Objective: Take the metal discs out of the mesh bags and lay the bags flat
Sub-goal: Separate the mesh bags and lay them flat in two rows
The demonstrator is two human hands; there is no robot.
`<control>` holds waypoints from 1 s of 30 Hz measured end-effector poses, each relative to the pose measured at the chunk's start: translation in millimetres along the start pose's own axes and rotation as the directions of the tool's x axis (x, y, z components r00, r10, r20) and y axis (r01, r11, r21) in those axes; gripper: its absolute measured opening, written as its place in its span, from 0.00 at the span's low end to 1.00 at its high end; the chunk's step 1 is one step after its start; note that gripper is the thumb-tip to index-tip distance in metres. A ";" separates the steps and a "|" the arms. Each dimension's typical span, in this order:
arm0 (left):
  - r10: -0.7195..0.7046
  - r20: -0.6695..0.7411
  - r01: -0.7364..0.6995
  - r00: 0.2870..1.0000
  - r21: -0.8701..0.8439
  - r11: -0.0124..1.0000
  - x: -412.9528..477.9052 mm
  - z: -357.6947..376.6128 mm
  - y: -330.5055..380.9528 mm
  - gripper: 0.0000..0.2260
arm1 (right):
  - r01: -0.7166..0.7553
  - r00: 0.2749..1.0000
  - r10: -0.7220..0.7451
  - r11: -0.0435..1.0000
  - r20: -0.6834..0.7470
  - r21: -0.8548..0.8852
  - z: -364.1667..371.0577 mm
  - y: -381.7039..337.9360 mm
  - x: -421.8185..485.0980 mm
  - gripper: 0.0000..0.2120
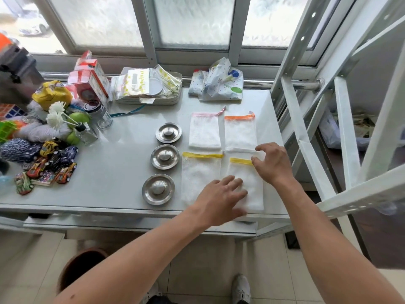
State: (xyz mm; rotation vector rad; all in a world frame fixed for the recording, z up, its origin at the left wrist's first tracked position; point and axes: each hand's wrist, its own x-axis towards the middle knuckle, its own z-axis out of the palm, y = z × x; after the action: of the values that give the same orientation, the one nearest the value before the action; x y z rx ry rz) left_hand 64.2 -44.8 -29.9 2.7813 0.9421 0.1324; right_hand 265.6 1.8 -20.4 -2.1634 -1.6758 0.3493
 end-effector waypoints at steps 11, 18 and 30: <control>-0.134 -0.112 0.144 0.985 0.091 0.985 2.7 25.5 48.7 0.16 | -0.215 0.967 0.245 0.931 -0.066 0.296 4.2 12.2 -12.1 0.15; -0.207 -0.088 0.210 0.974 0.032 0.977 3.4 30.3 55.8 0.19 | -0.202 0.967 0.238 0.933 -0.087 0.298 3.5 10.0 -7.8 0.14; -0.559 0.019 0.559 0.829 -0.019 0.829 -21.3 -13.5 -11.4 0.27 | 0.136 0.984 -0.122 0.985 -0.128 0.105 14.7 -16.5 -42.3 0.19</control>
State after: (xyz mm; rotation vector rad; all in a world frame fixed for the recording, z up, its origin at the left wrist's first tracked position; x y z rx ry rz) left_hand 38.6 -46.7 -19.7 2.3519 1.6887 0.0325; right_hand 234.1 -33.4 -27.9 -1.9430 -1.6764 0.2640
